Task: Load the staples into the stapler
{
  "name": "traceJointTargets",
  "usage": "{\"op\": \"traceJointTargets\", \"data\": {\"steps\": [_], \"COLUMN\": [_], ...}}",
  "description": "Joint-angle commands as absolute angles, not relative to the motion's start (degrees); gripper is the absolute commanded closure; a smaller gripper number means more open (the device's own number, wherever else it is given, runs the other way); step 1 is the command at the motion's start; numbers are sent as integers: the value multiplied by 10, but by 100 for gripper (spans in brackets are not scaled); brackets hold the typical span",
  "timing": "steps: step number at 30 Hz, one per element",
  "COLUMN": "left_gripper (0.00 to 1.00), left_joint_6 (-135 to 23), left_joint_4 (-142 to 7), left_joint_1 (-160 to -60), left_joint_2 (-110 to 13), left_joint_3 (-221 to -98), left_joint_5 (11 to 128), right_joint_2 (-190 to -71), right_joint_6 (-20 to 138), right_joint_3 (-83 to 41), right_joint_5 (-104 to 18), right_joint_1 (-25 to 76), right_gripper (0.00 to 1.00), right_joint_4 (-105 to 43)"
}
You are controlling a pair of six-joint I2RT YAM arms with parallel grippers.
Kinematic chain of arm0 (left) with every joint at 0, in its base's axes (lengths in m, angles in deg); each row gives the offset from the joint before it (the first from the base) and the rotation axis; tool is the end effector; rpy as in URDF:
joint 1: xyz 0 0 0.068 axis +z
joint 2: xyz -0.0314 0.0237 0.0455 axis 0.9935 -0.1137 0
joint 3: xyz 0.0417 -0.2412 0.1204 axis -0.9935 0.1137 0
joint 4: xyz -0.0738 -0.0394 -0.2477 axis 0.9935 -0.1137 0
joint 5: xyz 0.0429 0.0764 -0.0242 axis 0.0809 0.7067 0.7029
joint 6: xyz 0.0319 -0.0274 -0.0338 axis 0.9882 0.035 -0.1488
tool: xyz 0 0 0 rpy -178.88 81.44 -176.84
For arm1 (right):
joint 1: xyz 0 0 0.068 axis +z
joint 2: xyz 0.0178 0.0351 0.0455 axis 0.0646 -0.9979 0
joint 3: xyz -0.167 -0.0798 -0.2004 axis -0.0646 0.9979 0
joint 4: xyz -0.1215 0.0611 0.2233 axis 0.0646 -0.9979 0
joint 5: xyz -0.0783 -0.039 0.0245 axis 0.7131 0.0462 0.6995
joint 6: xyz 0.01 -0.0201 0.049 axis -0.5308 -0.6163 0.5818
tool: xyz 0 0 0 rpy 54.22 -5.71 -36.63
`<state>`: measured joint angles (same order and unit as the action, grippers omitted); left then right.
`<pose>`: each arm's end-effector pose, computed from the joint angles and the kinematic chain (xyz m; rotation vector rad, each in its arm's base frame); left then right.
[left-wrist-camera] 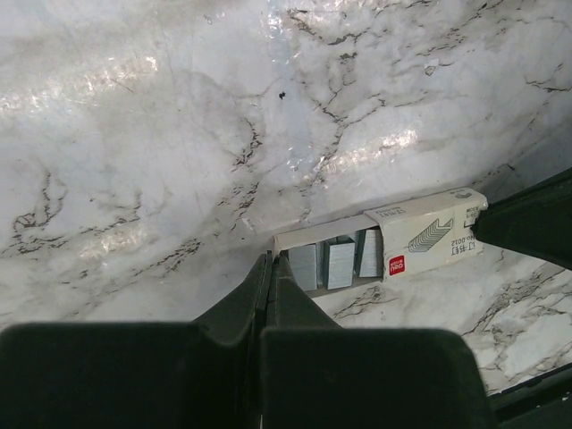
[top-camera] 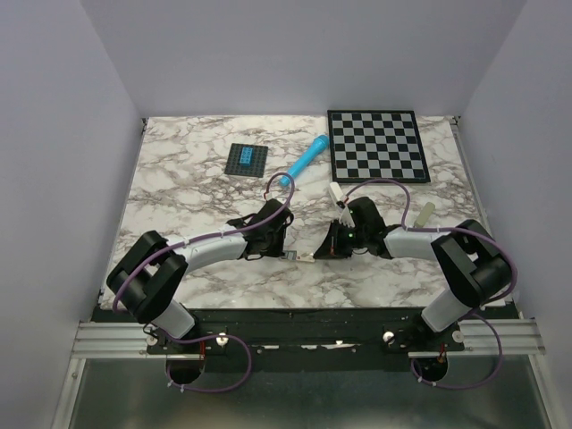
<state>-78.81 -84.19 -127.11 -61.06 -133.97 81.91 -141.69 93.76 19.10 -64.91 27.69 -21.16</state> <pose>0.2149 -0.2016 0.1676 0.1861 2.6078 -0.4221 0.2348 0.1637 0.1275 -0.0357 2.6166 1.1500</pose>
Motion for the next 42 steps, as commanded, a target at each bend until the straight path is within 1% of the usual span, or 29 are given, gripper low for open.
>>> {"op": "traceJointTargets", "data": {"steps": [1, 18, 20, 21, 22, 23, 24, 25, 26, 27, 28, 31, 32, 34, 35, 37, 38, 39, 40, 42], "left_gripper": [100, 100, 100, 96, 92, 88, 80, 76, 72, 62, 58, 46, 41, 31, 26, 13, 7, 1, 1, 1], "left_joint_6": [-779, -782, -785, -785, -786, -787, -790, -791, -792, -796, -796, -799, -799, -799, -798, -792, -784, -778, -772, -750], "left_joint_4": [-861, -862, -861, -860, -860, -859, -859, -859, -859, -857, -858, -861, -863, -867, -875, -889, -904, -914, -926, -955], "left_joint_1": [-1272, -1272, -1272, -1273, -1272, -1272, -1272, -1272, -1272, -1272, -1271, -1269, -1269, -1267, -1266, -1266, -1266, -1265, -1265, -1266], "left_joint_2": [-596, -586, -581, -579, -576, -573, -566, -563, -557, -546, -539, -510, -501, -470, -458, -419, -404, -371, -355, -305], "left_joint_3": [-1347, -1343, -1341, -1340, -1340, -1337, -1336, -1336, -1334, -1332, -1331, -1327, -1326, -1325, -1325, -1331, -1333, -1341, -1347, -1364], "left_joint_5": [843, 852, 852, 855, 856, 858, 862, 864, 866, 868, 873, 886, 889, 896, 904, 918, 935, 943, 951, 973], "right_joint_2": [-1403, -1387, -1382, -1375, -1371, -1368, -1364, -1355, -1349, -1341, -1328, -1304, -1287, -1274, -1265, -1263, -1263, -1268, -1272, -1284], "right_joint_6": [920, 883, 882, 883, 882, 879, 876, 874, 870, 867, 864, 848, 844, 828, 823, 809, 805, 802, 800, 788], "right_joint_3": [179, 162, 165, 166, 167, 167, 162, 161, 160, 158, 154, 139, 135, 123, 111, 93, 76, 68, 61, 29], "right_joint_5": [-621, -589, -585, -582, -580, -579, -575, -572, -568, -562, -546, -505, -491, -440, -420, -362, -339, -321, -290, -266], "right_joint_1": [278, 264, 263, 263, 263, 263, 263, 263, 263, 263, 263, 263, 263, 263, 263, 262, 261, 259, 257, 253], "right_gripper": [96, 96, 95, 93, 88, 85, 82, 76, 73, 70, 64, 52, 43, 34, 24, 16, 6, 1, 0, 0], "right_joint_4": [-251, -340, -342, -345, -345, -346, -353, -356, -359, -369, -376, -406, -413, -440, -450, -475, -482, -492, -496, -505]}}
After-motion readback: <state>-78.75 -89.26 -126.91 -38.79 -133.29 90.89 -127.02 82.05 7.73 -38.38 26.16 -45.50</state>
